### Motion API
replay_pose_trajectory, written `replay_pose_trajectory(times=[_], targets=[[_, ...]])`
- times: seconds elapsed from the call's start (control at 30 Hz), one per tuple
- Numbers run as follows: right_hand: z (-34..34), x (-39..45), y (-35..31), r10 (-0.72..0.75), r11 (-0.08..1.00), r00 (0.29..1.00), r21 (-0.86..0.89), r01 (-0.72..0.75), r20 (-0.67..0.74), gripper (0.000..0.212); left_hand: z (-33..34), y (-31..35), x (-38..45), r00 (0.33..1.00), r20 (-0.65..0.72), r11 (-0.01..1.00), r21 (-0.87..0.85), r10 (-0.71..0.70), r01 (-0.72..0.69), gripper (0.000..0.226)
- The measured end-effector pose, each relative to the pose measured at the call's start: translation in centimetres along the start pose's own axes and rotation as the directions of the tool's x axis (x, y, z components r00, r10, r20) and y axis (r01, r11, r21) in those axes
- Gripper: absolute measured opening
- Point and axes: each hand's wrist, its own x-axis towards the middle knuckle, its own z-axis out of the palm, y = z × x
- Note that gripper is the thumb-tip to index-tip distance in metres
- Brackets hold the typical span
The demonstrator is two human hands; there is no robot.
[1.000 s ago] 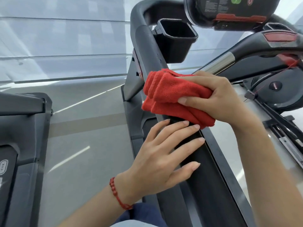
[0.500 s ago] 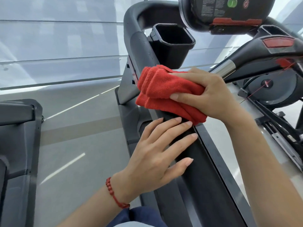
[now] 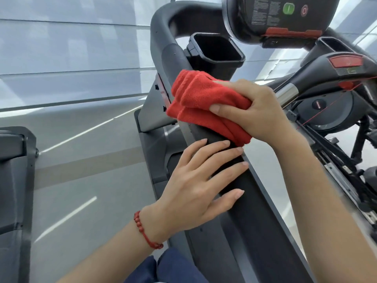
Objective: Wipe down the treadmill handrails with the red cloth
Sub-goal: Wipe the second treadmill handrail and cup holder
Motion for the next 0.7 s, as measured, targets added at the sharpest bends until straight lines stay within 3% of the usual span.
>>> replay_pose_trajectory(times=[0.37,0.7], targets=[[0.2,1.9,0.6,0.012,1.000,1.000,0.010,-0.012,0.015,0.037,-0.2,-2.2,0.9,1.000,-0.010,0.999,-0.025,0.021,-0.022,0.039],[1.4,5.3,1.0,0.052,0.998,0.997,-0.025,-0.053,-0.055,0.039,-0.5,-7.1,3.4,0.997,-0.078,1.000,0.010,-0.003,0.004,0.036]])
